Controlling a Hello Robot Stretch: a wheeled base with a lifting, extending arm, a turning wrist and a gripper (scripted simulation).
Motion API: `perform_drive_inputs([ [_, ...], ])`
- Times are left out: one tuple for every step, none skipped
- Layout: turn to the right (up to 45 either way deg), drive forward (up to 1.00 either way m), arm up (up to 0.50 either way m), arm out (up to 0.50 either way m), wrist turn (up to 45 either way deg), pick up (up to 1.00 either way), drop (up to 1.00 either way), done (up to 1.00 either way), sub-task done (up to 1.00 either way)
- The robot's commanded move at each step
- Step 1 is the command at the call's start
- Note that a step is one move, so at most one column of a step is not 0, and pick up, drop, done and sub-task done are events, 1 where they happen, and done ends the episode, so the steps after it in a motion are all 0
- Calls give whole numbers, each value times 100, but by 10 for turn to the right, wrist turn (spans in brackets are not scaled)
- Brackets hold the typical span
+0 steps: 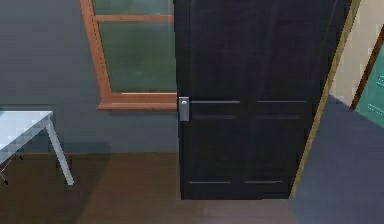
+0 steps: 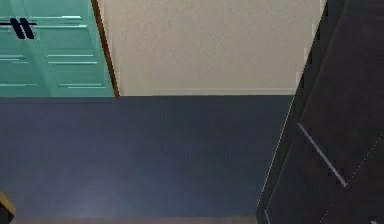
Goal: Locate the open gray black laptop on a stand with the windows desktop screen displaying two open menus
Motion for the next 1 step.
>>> perform_drive_inputs([
  [-450,0,0,0,0,0,0,0,0],
])
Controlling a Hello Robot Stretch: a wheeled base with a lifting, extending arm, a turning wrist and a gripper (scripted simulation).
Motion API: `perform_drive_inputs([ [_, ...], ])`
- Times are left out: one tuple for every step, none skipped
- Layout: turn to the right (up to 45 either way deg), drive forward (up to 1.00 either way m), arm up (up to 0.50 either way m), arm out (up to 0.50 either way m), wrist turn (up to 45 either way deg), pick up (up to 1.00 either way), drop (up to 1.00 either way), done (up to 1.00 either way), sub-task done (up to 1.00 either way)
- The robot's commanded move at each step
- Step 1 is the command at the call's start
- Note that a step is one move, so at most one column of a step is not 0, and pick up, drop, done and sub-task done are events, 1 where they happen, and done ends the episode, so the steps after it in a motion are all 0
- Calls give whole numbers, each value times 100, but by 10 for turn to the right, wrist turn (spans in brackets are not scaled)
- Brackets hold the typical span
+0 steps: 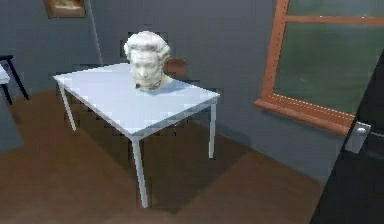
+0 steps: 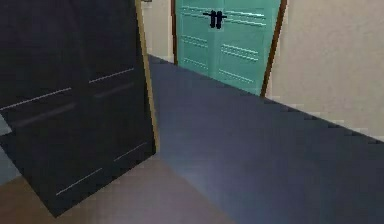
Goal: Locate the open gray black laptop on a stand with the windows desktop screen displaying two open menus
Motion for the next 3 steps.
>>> perform_drive_inputs([
  [-330,0,0,0,0,0,0,0,0],
  [0,45,0,0,0,0,0,0,0],
  [-240,0,0,0,0,0,0,0,0],
])
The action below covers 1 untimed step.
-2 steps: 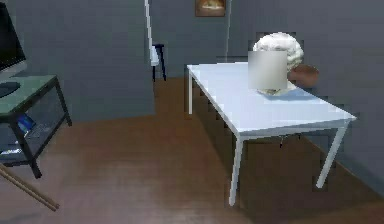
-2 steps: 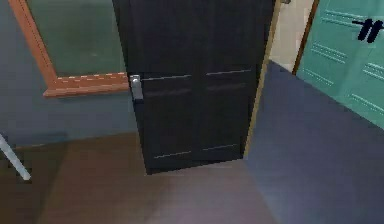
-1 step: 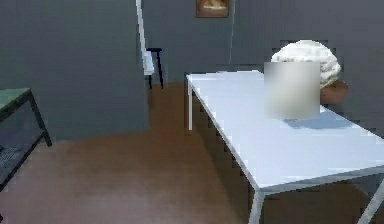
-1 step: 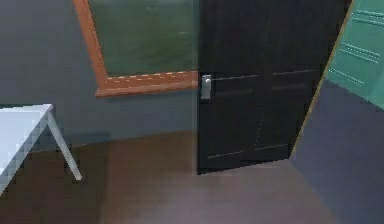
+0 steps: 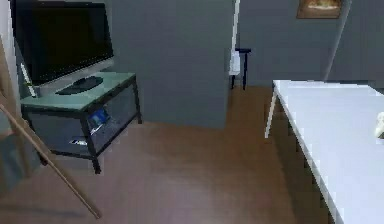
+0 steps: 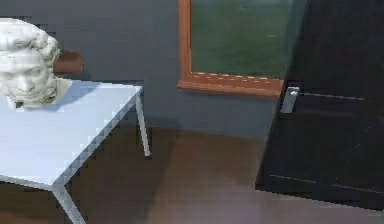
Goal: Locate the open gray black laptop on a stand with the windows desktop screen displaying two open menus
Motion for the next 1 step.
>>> perform_drive_inputs([
  [0,100,0,0,0,0,0,0,0],
])
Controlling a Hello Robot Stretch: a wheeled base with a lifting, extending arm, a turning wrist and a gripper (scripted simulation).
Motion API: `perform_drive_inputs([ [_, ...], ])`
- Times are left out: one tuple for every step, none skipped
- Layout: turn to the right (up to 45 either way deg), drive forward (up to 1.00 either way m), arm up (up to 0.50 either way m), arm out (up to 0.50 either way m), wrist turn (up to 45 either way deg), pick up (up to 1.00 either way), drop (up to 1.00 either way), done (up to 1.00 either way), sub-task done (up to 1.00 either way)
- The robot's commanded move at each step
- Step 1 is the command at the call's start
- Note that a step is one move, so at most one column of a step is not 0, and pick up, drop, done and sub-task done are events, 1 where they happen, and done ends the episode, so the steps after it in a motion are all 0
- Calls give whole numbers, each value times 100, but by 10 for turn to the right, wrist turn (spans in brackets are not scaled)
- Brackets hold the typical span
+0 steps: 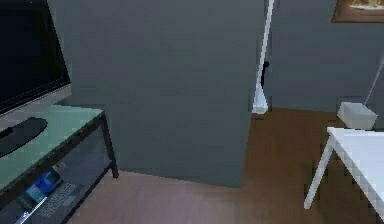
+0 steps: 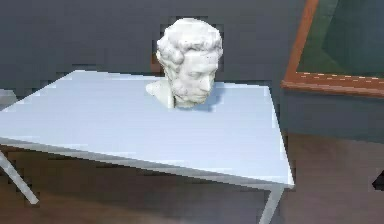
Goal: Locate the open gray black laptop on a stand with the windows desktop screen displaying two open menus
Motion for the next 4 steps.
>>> perform_drive_inputs([
  [-90,0,0,0,0,0,0,0,0],
  [0,20,0,0,0,0,0,0,0],
  [-180,0,0,0,0,0,0,0,0],
  [0,20,0,0,0,0,0,0,0],
])
